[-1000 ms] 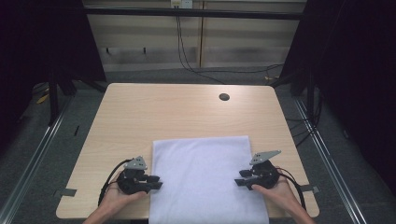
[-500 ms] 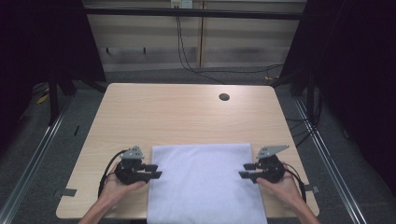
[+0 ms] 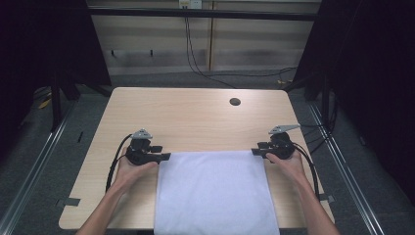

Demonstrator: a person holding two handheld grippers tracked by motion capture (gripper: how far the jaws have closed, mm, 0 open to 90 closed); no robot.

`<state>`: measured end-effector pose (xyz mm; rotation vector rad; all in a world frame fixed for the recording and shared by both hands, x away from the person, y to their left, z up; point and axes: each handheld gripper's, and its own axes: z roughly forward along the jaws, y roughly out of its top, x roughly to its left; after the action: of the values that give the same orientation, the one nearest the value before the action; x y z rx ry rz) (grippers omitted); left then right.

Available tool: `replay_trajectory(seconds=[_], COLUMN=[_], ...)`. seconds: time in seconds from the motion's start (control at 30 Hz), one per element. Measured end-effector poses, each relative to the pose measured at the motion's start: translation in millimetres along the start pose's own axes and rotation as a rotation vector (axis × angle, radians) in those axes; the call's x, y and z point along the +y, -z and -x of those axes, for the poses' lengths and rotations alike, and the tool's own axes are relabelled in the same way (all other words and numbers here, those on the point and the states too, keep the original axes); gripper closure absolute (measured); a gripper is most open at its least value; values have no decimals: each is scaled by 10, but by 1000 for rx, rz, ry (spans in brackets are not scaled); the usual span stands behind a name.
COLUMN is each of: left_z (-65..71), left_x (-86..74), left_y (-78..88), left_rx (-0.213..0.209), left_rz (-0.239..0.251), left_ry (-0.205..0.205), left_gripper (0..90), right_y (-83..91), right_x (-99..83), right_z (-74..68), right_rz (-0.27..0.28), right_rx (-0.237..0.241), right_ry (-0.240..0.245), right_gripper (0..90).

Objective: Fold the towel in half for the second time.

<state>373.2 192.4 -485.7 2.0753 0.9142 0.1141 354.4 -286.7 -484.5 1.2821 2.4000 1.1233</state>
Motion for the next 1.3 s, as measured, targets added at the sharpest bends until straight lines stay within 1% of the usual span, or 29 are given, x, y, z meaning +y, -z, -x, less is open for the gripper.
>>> replay_trajectory(seconds=[0.03,0.07,0.17,0.23,0.27,0.3,0.33,0.37,0.4,0.47,0.5,0.53,0.57,0.6,0.63,0.67,0.7,0.73,0.77,0.83,0.87,0.9,0.93,0.97,1.0,1.1,1.17,1.23,1.3], left_z=[-30,-48,-82,-69,-71,-78,-86,-100,-111,-124,-125,-117,-126,-130,-105,-94,-88,-74,-66,-58,-52,-45,-34,-23,-14,-35,-77,-121,-161], left_x=[-15,-25,-57,-59,-59,-61,-66,-69,-71,-74,-79,-84,-84,-90,-98,-101,-101,-99,-92,-78,-67,-56,-35,-15,17,84,111,140,179], left_y=[-19,-36,-123,-138,-140,-146,-147,-140,-137,-132,-135,-139,-139,-138,-132,-120,-104,-88,-68,-24,5,52,113,144,174,204,190,164,128], left_rx=[-4,-2,5,36,33,31,35,35,25,18,-8,-16,-39,-71,-55,-63,-85,-90,-100,-104,-104,-101,-108,-116,-117,-114,-120,-126,-126], left_rz=[-1,-9,-45,-53,-52,-50,-50,-50,-46,-45,-40,-41,-43,-53,-56,-65,-65,-58,-61,-47,-29,5,59,75,84,89,102,98,68], left_ry=[6,5,13,-3,-1,0,-4,-6,4,2,1,-1,9,11,-11,-15,-17,-24,-24,-19,-15,-15,-1,8,-1,-6,17,20,11], left_gripper=[434,429,409,407,408,408,413,429,431,438,482,514,515,567,638,707,781,834,849,856,858,858,858,858,858,858,859,859,858], right_y=[-19,-38,-74,-107,-119,-130,-133,-133,-134,-120,-115,-116,-116,-113,-110,-109,-97,-79,-55,4,36,66,94,129,146,207,229,246,264], right_x=[-12,-29,-60,-66,-63,-61,-61,-63,-65,-66,-70,-77,-82,-84,-85,-83,-79,-73,-64,-43,-33,-23,-13,3,12,76,140,212,290], right_z=[21,51,111,102,86,67,54,57,60,61,49,41,39,38,32,24,17,4,-7,-14,-15,-12,-15,-11,-3,56,84,92,97], right_rz=[-11,-20,-16,-34,-43,-57,-68,-65,-62,-75,-79,-77,-78,-78,-77,-73,-66,-59,-49,-27,-10,7,17,36,47,90,121,127,125], right_rx=[16,5,23,25,33,30,14,21,22,34,19,28,37,37,45,42,43,42,41,50,57,65,70,71,73,85,91,98,102], right_ry=[-3,0,-28,-23,-14,-8,-5,-12,-17,-26,-20,-22,-25,-30,-35,-31,-30,-32,-34,-34,-42,-43,-46,-48,-50,-69,-69,-58,-51], right_gripper=[542,529,525,526,530,542,559,569,589,660,704,751,770,808,827,840,849,854,858,863,864,866,866,867,867,868,869,870,869])
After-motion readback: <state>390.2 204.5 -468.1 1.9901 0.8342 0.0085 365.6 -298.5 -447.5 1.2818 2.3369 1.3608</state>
